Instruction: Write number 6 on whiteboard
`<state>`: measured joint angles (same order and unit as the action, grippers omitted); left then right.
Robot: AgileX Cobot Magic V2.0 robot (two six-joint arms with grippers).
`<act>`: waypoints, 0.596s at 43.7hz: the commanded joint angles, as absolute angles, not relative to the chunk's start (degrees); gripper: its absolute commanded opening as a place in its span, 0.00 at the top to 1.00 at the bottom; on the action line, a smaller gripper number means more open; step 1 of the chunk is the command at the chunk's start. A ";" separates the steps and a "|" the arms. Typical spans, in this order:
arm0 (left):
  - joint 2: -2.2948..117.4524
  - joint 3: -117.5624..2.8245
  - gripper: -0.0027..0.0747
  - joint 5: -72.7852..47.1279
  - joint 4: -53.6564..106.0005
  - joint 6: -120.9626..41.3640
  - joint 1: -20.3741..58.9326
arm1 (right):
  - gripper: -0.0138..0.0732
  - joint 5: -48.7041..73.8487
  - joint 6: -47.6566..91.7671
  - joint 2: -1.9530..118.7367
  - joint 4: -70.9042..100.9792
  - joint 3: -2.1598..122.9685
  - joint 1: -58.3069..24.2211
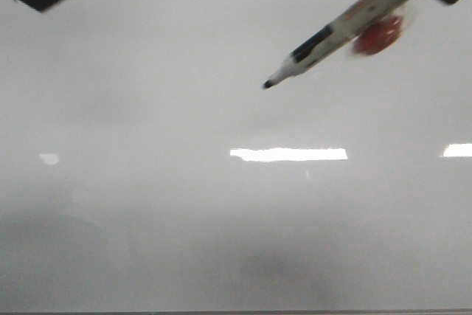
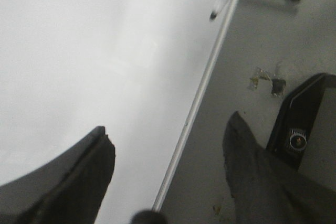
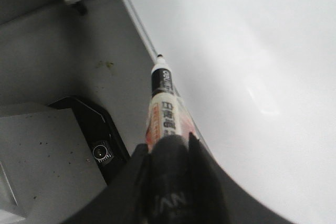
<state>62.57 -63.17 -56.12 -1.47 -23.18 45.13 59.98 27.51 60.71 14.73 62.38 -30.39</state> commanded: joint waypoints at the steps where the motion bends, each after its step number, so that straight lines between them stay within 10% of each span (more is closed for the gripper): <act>1: 57.84 -63.88 0.40 -54.02 1.13 -21.75 40.53 | 0.98 60.30 19.49 56.26 11.89 64.71 -27.79; 26: 47.73 -54.26 0.40 -47.82 19.06 -21.75 17.92 | 0.98 29.27 7.77 37.72 17.45 38.32 -23.38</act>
